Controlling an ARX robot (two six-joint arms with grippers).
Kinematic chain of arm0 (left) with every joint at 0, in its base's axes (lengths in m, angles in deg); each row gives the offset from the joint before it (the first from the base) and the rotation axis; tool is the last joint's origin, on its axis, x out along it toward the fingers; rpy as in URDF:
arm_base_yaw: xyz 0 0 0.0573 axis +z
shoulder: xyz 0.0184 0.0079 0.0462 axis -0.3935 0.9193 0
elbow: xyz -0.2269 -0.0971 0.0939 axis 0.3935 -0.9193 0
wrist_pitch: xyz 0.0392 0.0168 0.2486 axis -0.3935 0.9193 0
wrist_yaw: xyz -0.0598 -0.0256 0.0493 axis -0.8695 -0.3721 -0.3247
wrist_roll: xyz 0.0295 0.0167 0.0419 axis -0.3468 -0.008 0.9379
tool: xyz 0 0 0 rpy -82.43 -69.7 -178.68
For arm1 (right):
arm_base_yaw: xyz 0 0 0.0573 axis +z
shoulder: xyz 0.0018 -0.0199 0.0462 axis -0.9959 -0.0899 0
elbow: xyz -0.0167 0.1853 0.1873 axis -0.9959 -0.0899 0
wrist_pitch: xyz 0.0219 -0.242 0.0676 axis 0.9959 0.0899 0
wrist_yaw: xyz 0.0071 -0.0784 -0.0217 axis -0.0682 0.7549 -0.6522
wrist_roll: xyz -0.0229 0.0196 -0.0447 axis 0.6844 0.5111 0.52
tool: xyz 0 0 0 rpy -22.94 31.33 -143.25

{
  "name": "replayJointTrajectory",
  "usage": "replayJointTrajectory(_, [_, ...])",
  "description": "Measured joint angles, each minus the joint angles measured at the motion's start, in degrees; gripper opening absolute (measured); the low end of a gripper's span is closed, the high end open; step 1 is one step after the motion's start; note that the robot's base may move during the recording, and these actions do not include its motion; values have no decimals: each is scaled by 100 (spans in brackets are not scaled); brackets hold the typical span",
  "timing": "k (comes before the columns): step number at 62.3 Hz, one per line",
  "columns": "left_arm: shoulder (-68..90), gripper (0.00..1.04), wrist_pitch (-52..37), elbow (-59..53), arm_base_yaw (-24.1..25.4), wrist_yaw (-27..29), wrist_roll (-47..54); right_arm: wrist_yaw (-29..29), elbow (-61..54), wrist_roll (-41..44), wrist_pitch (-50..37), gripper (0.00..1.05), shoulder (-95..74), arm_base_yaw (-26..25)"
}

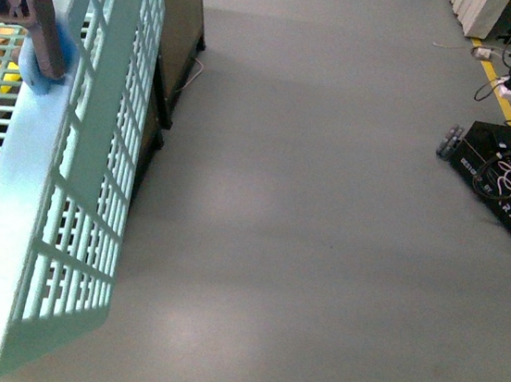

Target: Pick mango and avocado into basket

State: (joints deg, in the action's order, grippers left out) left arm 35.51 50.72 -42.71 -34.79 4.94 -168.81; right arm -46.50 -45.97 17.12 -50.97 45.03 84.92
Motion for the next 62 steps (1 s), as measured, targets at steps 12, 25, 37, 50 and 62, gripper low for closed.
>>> replayJointTrajectory(12, [2, 31, 0, 0, 4, -28, 2, -22, 0, 0, -2, 96, 0, 0])
replayJointTrajectory(25, [-2, 31, -2, 0, 4, -28, 11, -13, 0, -2, -2, 96, 4, 0])
replayJointTrajectory(37, [-2, 31, 0, -2, 11, -28, 11, -15, 0, 0, -2, 96, -4, 0])
replayJointTrajectory(50, [-2, 31, 0, -2, 11, -24, 15, -7, 0, 2, -2, 96, 0, 0])
replayJointTrajectory(62, [-4, 31, 0, -4, 15, -4, 11, -22, 0, 0, -4, 96, 9, 0])
